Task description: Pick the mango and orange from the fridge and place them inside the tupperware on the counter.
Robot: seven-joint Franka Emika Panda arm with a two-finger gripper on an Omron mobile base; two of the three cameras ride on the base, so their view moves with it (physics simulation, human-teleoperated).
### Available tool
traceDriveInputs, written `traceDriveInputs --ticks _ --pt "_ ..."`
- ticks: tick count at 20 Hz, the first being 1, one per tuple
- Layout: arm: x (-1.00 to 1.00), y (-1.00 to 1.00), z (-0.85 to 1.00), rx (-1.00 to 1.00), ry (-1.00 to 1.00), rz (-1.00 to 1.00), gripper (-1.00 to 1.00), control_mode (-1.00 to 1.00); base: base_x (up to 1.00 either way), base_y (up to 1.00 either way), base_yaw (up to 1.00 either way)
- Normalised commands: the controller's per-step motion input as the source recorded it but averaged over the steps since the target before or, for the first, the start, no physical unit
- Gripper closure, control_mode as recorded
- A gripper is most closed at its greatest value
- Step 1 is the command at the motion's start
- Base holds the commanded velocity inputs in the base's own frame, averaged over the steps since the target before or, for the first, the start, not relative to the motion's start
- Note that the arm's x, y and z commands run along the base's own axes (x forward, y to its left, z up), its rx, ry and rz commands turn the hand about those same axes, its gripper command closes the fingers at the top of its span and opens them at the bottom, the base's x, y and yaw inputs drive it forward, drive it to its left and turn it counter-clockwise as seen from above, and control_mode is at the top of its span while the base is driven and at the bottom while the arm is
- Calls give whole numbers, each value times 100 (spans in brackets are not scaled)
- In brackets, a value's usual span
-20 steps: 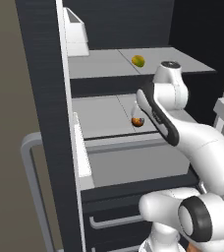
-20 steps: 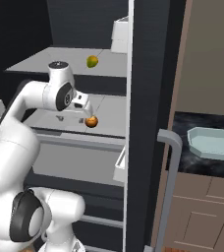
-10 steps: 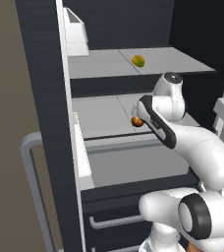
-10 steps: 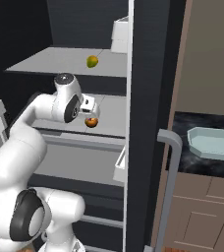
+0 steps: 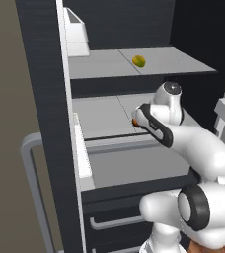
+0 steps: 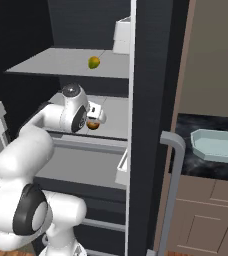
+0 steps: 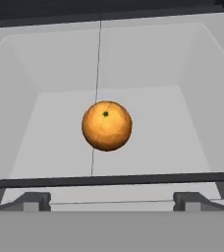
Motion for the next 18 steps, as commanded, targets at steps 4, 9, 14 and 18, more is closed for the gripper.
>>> traceDriveInputs --ticks 4,9,14,18 --pt "38 0 -1 3 0 0 -100 -100 0 0 0" --pt "31 0 -10 0 4 0 -100 -100 0 0 0" --pt "23 0 -20 0 1 -1 -100 -100 0 0 0" --pt "21 0 -21 0 0 -3 -100 -100 0 0 0"
